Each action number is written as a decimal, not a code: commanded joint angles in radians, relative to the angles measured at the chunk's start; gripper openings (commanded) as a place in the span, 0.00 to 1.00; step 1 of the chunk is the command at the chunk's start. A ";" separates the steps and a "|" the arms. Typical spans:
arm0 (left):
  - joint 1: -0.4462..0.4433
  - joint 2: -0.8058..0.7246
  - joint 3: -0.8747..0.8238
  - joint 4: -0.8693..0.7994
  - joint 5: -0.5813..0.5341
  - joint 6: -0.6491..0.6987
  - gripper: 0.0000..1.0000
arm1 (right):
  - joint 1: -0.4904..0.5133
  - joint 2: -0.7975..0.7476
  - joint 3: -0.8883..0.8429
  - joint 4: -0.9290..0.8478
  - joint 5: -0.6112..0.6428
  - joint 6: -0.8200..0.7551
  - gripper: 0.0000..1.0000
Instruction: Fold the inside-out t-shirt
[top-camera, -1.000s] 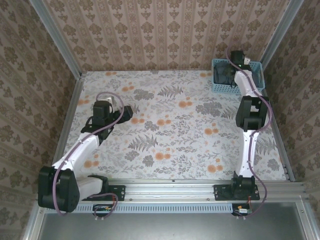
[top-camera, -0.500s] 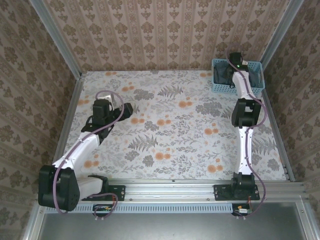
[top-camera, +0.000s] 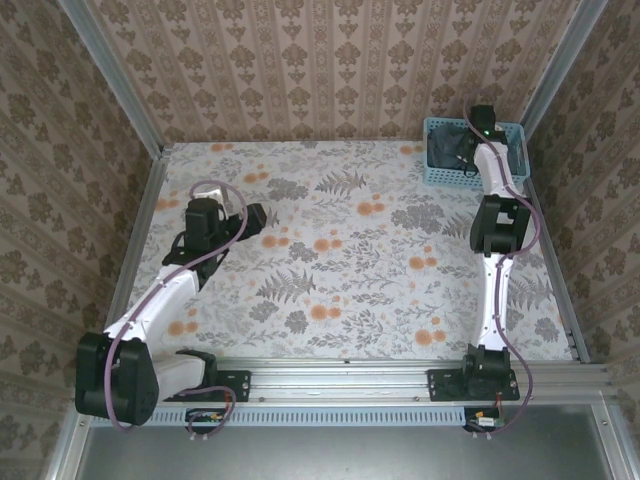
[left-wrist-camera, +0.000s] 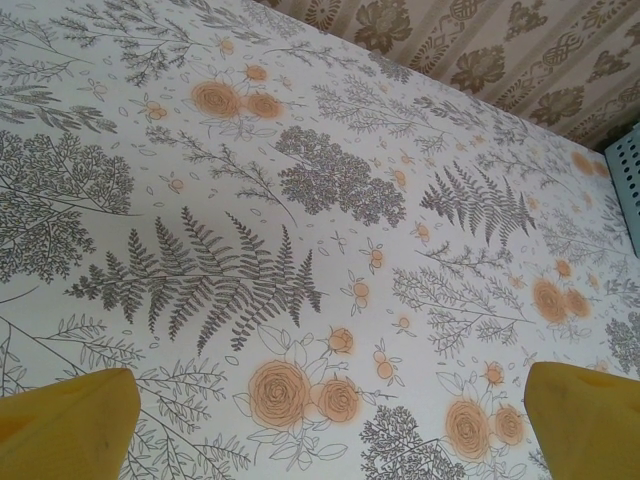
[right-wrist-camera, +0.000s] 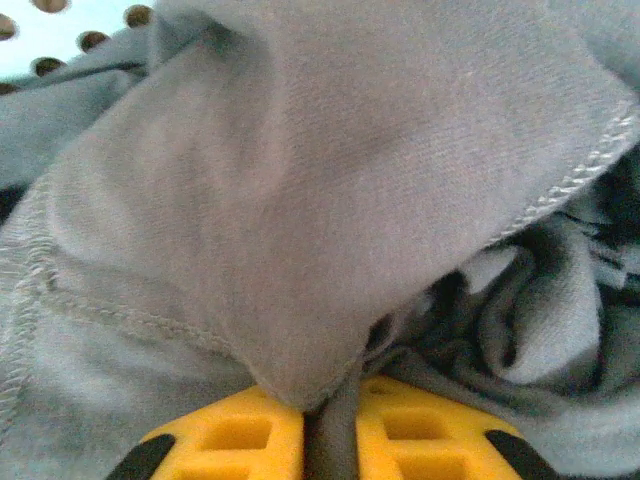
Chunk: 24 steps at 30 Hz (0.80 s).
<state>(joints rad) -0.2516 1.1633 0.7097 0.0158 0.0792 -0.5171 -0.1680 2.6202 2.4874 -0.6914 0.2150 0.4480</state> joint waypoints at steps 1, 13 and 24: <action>-0.008 -0.014 0.032 0.003 -0.007 -0.027 1.00 | 0.010 -0.165 -0.098 0.123 -0.032 0.042 0.14; -0.034 -0.037 0.028 -0.015 -0.004 -0.038 1.00 | 0.033 -0.533 -0.673 0.646 -0.055 0.098 0.00; -0.048 -0.050 0.027 -0.022 0.001 -0.035 1.00 | 0.106 -0.821 -1.123 1.152 -0.026 0.033 0.00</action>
<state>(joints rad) -0.2928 1.1431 0.7105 -0.0006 0.0792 -0.5396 -0.0929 1.9053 1.4178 0.2142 0.1646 0.5190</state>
